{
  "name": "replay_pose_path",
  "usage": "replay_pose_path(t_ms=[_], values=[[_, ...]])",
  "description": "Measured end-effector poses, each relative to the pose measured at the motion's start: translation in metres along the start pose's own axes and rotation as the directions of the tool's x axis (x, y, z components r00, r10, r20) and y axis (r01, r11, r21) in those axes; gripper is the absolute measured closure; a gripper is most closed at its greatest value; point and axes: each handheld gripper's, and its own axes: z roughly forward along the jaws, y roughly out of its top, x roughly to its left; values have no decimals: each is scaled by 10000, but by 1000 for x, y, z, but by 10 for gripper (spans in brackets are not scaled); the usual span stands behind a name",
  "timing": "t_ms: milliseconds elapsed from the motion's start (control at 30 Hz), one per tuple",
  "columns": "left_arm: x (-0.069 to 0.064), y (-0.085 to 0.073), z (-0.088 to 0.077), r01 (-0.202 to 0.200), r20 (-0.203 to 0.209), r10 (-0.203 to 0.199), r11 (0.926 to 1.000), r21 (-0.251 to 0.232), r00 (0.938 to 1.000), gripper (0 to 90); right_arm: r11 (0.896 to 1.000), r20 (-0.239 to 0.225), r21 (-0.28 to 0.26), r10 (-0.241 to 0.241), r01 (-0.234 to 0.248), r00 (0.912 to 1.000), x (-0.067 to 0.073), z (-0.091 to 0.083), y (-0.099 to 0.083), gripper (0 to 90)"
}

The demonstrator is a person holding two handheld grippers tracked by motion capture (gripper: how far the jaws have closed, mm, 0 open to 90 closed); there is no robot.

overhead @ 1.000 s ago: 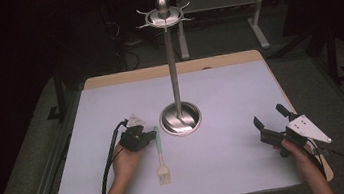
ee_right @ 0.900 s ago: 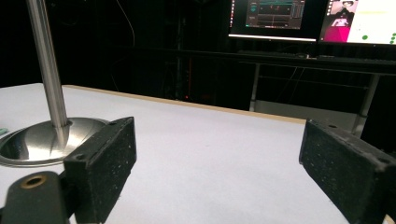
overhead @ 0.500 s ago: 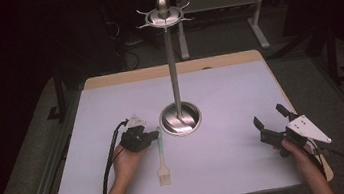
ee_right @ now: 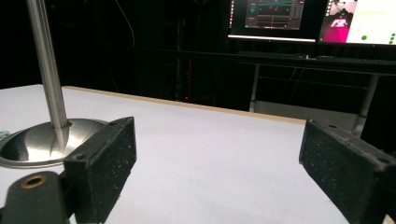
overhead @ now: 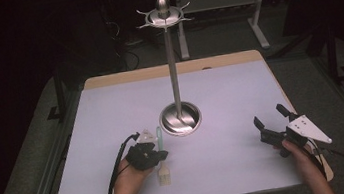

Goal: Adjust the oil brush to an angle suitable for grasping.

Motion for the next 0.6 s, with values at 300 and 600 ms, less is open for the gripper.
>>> replay_pose_path(t_ms=[300,600], values=[[-9,-2,9,-297,24,296,9959,849,9996,900,10000,1,16,25,-25,10000,0,-1,0,104],[-8,-5,6,-197,-193,220,9939,1086,9996,900,10000,-16,32,22,-22,10000,0,0,0,104]])
